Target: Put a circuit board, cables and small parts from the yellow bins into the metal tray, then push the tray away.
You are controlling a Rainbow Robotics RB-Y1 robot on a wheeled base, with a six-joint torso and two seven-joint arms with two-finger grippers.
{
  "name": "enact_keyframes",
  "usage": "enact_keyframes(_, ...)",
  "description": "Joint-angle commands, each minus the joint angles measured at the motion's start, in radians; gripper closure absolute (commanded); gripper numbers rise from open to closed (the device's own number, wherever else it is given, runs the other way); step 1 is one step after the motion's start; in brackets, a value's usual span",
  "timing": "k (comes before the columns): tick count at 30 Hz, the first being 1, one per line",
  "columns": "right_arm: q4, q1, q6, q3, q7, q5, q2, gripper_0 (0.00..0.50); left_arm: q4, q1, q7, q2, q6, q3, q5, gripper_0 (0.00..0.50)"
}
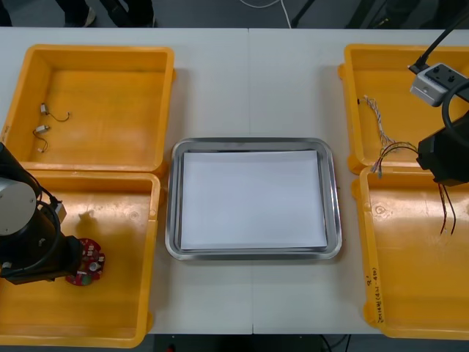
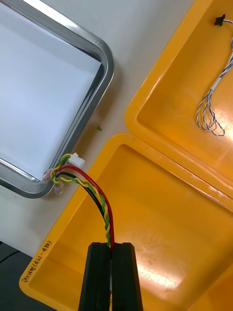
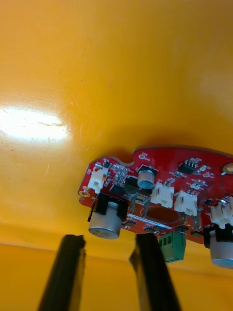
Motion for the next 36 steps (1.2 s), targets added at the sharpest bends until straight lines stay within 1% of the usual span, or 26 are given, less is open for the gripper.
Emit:
enact_keyframes(1, -0.025, -0.034, 0.004, 0.018, -0.006, 0.002, -0.026, 0.5, -0.007, -0.034, -0.141, 0.037, 0.008, 0.025, 0.001, 0.018)
enact_keyframes(2, -0.026, -0.034, 0.004, 0.018, -0.006, -0.001, -0.021, 0.5, -0.007, -0.034, -0.141, 0.037, 0.008, 0.025, 0.001, 0.003)
enact_keyframes(3, -0.028, -0.034, 0.004, 0.018, -0.006, -0.001, -0.018, 0.5, -0.007, -0.035, -0.141, 0.037, 0.008, 0.025, 0.001, 0.0)
enact_keyframes(11, -0.056, -0.039, 0.004, 0.049, -0.006, 0.007, -0.015, 0.5, -0.029, -0.038, -0.141, 0.037, 0.008, 0.051, -0.004, 0.0)
enact_keyframes(19, -0.085, -0.042, 0.004, 0.07, -0.008, 0.008, -0.015, 0.5, -0.118, -0.038, -0.136, 0.037, 0.008, 0.109, -0.005, 0.0)
enact_keyframes(24, -0.091, -0.042, 0.004, 0.076, -0.009, 0.013, -0.015, 0.5, -0.205, -0.032, -0.145, 0.037, 0.008, 0.152, -0.008, 0.0)
enact_keyframes(27, -0.092, -0.042, 0.004, 0.076, -0.009, 0.013, -0.013, 0.5, -0.265, -0.017, -0.158, 0.037, 0.008, 0.175, -0.019, 0.0)
enact_keyframes(30, -0.094, -0.04, 0.004, 0.079, -0.011, 0.016, -0.012, 0.5, -0.319, 0.017, -0.193, 0.036, 0.007, 0.203, -0.036, 0.0)
enact_keyframes(36, -0.092, -0.04, 0.004, 0.084, -0.013, 0.021, -0.001, 0.5, -0.343, 0.078, -0.308, 0.037, -0.074, 0.233, -0.05, 0.0)
